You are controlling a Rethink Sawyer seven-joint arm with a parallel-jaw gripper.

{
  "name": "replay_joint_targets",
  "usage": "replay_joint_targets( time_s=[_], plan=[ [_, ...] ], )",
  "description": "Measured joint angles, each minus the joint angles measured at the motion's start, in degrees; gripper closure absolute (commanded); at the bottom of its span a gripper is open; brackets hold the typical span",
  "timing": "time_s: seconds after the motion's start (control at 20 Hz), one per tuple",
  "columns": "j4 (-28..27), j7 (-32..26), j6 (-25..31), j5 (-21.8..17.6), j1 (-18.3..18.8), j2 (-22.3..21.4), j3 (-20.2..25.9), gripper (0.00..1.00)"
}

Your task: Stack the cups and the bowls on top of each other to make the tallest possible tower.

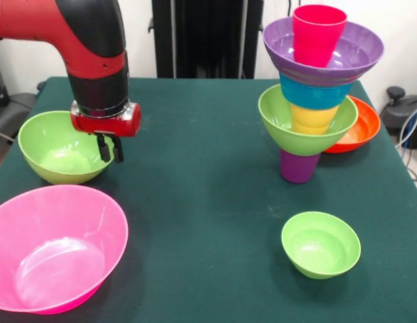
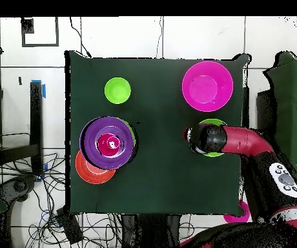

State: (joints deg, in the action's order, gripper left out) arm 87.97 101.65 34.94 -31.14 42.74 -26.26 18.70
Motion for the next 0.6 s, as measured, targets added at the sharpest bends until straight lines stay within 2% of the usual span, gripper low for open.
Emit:
replay_joint_targets(
  time_s=[0.15, 0.3, 0.6],
  plan=[
    [0.2, 0.0, 0.1, 0.0, -0.6, -0.9, -0.6, 1.0],
    [0.6, 0.0, 2.0, 0.0, -1.6, -3.7, -1.4, 1.0],
    [0.7, 0.0, 11.2, 0.0, -6.0, -11.3, -3.5, 1.0]
  ],
)
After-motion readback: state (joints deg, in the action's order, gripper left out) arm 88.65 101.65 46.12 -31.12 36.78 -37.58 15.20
